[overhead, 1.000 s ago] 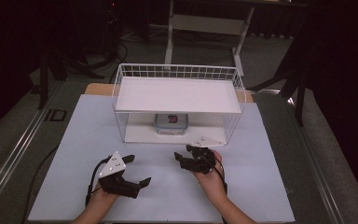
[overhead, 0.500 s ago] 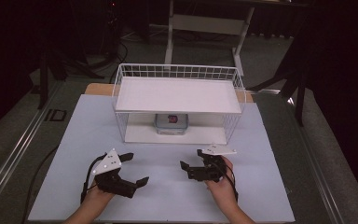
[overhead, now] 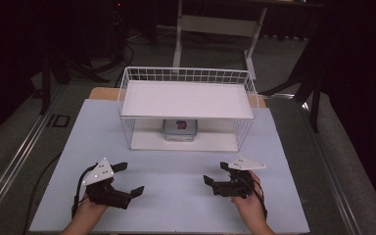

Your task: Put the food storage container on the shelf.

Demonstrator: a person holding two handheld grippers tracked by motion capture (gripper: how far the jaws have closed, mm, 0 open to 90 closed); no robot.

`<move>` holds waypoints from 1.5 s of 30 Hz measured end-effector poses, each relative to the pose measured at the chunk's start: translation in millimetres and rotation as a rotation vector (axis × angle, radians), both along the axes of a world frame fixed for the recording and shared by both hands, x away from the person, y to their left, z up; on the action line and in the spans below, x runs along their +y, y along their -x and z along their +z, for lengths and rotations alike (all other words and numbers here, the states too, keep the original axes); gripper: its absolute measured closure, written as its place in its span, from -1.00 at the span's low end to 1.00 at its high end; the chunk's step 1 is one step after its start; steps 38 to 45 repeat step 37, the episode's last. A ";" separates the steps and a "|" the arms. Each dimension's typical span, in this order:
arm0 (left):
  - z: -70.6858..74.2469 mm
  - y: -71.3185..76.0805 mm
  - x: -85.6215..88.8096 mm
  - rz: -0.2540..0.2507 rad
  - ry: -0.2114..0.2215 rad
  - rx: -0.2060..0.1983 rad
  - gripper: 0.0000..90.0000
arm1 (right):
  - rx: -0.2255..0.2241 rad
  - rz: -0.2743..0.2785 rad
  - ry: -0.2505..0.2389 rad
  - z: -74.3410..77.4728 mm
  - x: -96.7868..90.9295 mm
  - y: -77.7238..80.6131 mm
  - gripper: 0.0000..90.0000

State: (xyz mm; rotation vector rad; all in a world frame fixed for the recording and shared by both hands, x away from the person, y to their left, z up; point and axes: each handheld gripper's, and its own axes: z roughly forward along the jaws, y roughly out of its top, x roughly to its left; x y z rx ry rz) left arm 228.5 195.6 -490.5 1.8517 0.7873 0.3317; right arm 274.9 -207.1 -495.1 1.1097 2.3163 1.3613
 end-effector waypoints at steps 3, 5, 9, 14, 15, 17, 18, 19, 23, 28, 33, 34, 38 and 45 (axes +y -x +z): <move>-4.5 0.5 2.7 0.008 -0.003 -0.006 -0.98 | -0.005 -0.019 0.013 -2.6 -9.2 1.3 -0.65; -8.1 0.4 3.9 0.010 -0.004 0.000 -0.98 | -0.006 -0.027 0.018 -3.3 -12.1 1.9 -0.65; -13.9 0.1 5.0 -0.004 -0.031 0.001 -0.98 | -0.021 -0.043 0.015 -9.6 -27.0 4.0 -0.67; -14.4 -1.9 8.0 -0.007 -0.041 -0.003 -0.98 | -0.031 -0.035 0.036 -16.5 -37.9 0.8 -0.68; -15.3 -2.7 9.2 -0.004 -0.031 0.001 -0.98 | -0.034 -0.038 0.041 -16.7 -39.3 0.4 -0.68; -16.1 -3.3 9.6 0.000 -0.028 0.006 -0.98 | -0.037 -0.041 0.031 -17.0 -41.7 -0.2 -0.68; -18.3 -4.5 11.0 0.009 -0.030 0.008 -0.98 | -0.040 -0.043 0.028 -16.9 -43.4 -0.5 -0.68; -18.9 -5.3 11.4 0.006 -0.032 0.010 -0.98 | -0.046 -0.051 0.027 -16.9 -46.3 -1.2 -0.68; -18.5 -6.7 13.9 0.015 -0.062 -0.004 -0.98 | -0.058 -0.028 0.033 -16.9 -49.7 -3.6 -0.68; -21.1 -6.7 13.8 0.014 -0.067 0.004 -0.98 | -0.041 -0.023 0.031 -20.6 -51.3 -5.0 -0.68; -22.3 -4.8 13.5 0.004 -0.059 0.012 -0.98 | -0.031 -0.028 0.043 -23.5 -51.6 -6.5 -0.68; -22.5 -4.7 13.6 0.002 -0.058 0.014 -0.98 | -0.034 -0.028 0.043 -23.9 -51.6 -6.5 -0.68; -22.9 -4.2 13.5 0.000 -0.059 0.015 -0.99 | -0.034 -0.028 0.041 -24.8 -51.5 -7.2 -0.69; -22.9 -4.2 13.5 0.000 -0.059 0.015 -0.99 | -0.034 -0.028 0.041 -24.8 -51.5 -7.2 -0.69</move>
